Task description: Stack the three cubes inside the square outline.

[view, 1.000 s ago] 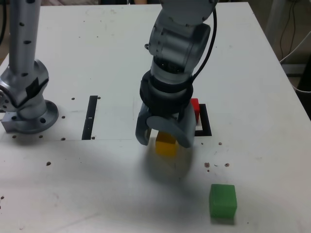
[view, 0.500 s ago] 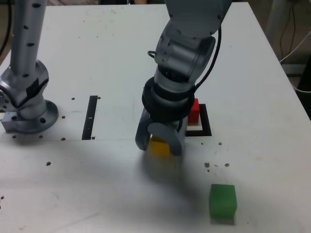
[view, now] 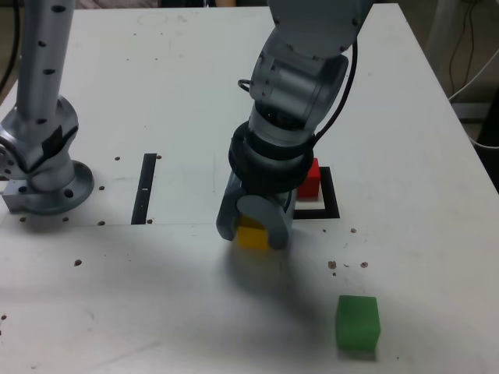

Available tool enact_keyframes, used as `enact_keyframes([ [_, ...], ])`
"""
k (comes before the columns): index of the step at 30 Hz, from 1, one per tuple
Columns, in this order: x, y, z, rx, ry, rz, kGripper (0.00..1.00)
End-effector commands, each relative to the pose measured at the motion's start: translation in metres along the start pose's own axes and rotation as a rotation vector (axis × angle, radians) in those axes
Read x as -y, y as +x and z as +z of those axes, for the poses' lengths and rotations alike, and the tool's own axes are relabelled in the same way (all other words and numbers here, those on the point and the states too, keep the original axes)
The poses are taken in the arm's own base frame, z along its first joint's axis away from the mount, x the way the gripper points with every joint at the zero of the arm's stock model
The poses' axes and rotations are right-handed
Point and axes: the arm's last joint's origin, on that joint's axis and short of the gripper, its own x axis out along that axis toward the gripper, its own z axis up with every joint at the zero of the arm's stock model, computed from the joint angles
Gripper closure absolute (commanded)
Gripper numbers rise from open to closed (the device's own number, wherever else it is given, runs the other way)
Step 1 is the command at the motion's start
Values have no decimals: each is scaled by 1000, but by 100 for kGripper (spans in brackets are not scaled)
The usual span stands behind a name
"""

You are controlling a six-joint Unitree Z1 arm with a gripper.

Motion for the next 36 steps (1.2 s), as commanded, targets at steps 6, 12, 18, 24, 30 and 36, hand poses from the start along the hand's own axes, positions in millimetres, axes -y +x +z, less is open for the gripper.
enact_keyframes([
  [6,-8,-30,-12,10,-5,13,76],
  [12,-33,-76,-23,79,-31,-1,76],
  [18,-65,-102,-18,147,-83,-20,76],
  [24,-105,-100,-4,146,-147,-43,76],
  [30,-133,-86,6,107,-173,-79,76],
  [36,-137,-77,9,79,-195,-95,76],
])
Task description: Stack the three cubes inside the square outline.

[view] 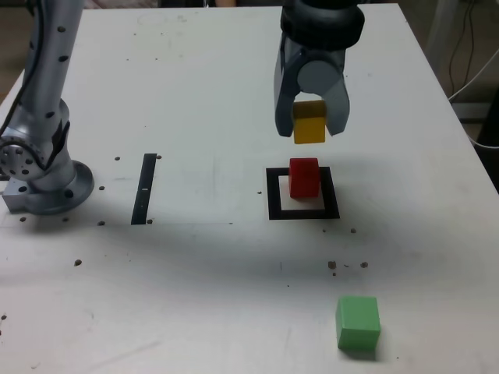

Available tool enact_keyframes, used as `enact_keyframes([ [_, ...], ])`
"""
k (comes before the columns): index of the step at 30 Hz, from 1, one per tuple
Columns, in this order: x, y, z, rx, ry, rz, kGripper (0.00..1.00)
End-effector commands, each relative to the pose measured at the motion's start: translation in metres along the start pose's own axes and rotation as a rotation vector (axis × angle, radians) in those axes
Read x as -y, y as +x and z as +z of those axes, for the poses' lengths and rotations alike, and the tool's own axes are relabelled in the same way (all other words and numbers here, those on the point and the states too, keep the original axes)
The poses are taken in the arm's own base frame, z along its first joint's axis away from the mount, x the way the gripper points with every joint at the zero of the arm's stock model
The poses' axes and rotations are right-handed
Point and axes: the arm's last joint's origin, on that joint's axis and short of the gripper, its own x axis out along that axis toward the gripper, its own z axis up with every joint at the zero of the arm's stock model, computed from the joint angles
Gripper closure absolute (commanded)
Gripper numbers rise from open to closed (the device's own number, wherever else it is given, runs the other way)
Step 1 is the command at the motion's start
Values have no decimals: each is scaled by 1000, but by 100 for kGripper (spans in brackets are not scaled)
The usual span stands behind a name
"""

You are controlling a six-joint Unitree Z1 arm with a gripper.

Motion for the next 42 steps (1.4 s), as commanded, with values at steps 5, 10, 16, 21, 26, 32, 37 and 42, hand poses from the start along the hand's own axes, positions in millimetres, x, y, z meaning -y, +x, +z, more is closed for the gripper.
enact_keyframes([
  [5,3,17,9,-45,-31,-27,76],
  [10,7,27,11,-67,-38,-25,76],
  [16,9,36,15,-78,-38,-15,75],
  [21,10,37,13,-83,-35,-12,75],
  [26,11,35,12,-74,-32,-18,72],
  [32,11,28,11,-51,-34,-20,68],
  [37,11,28,11,-46,-32,-23,61],
  [42,12,35,12,-53,-27,-33,46],
])
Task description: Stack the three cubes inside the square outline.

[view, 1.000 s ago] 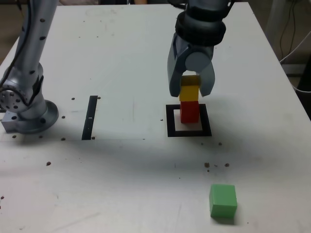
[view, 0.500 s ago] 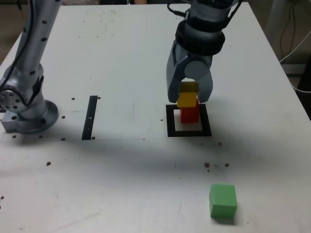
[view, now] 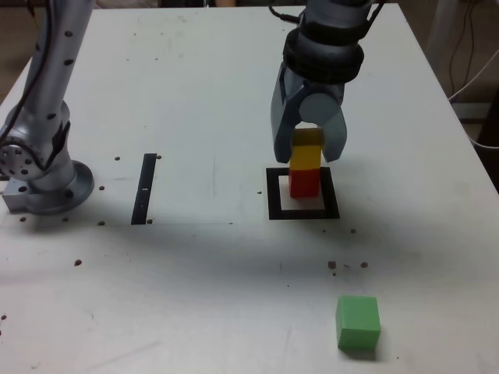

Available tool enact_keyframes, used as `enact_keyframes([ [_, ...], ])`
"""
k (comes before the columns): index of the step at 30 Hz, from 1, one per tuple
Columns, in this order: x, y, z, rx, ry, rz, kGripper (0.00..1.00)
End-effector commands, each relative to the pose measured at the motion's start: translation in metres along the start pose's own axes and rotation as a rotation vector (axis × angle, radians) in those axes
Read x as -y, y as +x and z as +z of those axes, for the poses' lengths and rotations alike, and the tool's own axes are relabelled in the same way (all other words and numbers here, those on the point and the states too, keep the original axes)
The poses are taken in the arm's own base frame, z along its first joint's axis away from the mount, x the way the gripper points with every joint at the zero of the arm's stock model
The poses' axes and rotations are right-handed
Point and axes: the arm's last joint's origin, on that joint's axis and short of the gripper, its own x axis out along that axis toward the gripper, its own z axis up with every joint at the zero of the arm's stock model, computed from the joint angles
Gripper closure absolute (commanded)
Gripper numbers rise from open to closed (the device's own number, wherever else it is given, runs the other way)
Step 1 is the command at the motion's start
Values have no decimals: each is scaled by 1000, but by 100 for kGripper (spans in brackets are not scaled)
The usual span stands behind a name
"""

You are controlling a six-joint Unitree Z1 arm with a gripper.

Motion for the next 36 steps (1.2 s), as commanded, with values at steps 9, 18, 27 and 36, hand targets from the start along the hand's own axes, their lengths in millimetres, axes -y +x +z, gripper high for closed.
enact_keyframes([
  [9,1,6,0,-3,2,-4,6],
  [18,0,9,-3,-14,0,3,1],
  [27,8,-23,-29,73,11,-1,1],
  [36,63,-52,-60,160,77,-16,1],
])
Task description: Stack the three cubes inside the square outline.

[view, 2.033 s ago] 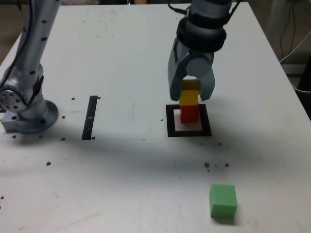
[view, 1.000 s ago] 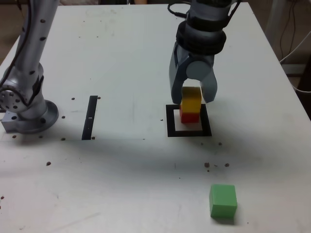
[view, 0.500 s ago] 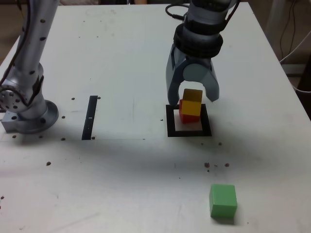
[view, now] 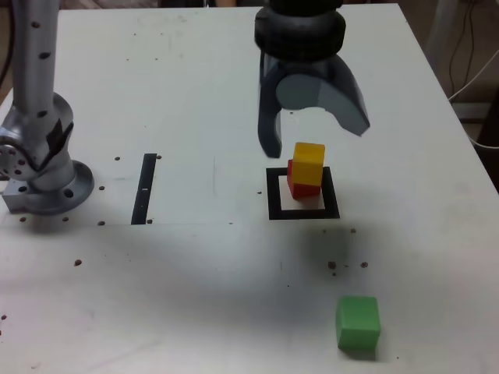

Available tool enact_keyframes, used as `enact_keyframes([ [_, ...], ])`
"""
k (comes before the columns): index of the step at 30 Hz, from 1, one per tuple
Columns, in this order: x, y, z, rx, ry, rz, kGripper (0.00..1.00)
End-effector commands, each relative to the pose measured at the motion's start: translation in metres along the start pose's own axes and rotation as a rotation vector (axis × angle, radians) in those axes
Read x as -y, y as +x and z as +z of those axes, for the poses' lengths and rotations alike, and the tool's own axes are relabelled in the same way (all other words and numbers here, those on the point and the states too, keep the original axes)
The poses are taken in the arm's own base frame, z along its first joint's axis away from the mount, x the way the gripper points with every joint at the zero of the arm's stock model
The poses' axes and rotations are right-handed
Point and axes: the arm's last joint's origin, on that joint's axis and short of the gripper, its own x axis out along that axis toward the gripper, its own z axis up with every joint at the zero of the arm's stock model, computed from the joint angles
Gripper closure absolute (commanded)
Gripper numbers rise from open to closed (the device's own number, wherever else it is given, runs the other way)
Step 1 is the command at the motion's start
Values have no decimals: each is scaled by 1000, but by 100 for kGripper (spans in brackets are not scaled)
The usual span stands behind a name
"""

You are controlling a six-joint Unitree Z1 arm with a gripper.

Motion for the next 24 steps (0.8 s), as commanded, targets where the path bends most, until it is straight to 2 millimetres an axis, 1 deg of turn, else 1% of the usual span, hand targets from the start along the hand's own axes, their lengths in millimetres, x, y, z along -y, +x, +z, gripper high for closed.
enact_keyframes([
  [1,18,-6,-5,19,18,-5,1],
  [6,63,-5,-7,24,61,-21,1],
  [14,116,7,12,14,125,-50,0],
  [18,132,11,13,27,118,-52,0],
  [24,140,23,13,26,80,-68,0],
])
